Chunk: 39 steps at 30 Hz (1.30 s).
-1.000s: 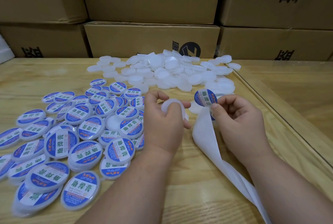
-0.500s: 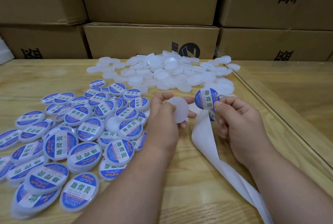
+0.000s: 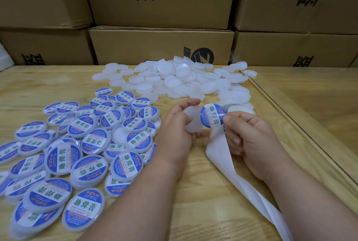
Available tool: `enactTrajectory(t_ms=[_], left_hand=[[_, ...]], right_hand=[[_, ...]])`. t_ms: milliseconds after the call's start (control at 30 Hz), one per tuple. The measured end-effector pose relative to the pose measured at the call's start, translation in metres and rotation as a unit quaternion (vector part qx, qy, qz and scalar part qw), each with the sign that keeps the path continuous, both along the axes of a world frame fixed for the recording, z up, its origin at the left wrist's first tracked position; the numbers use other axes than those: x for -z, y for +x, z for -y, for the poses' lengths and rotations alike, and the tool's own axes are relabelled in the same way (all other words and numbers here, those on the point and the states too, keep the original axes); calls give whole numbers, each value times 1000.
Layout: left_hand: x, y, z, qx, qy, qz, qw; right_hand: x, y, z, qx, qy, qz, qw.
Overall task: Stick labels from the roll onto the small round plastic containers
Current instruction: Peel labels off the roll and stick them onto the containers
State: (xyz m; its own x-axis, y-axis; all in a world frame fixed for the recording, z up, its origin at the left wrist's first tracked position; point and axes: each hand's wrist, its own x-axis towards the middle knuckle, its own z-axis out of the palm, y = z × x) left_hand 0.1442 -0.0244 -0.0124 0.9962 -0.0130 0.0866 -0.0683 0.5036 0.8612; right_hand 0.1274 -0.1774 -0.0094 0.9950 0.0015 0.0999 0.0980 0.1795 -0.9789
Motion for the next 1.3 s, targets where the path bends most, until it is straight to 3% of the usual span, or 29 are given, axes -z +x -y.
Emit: enactTrajectory(t_ms=[500,1300], left_hand=[[2,-1,-1,30,23,12,999],[2,-2,-1,39,54,5,998]], right_hand=[[0,-4,-8,11,-94,-9,995],[4,0,-7,10,-90,-20,996]])
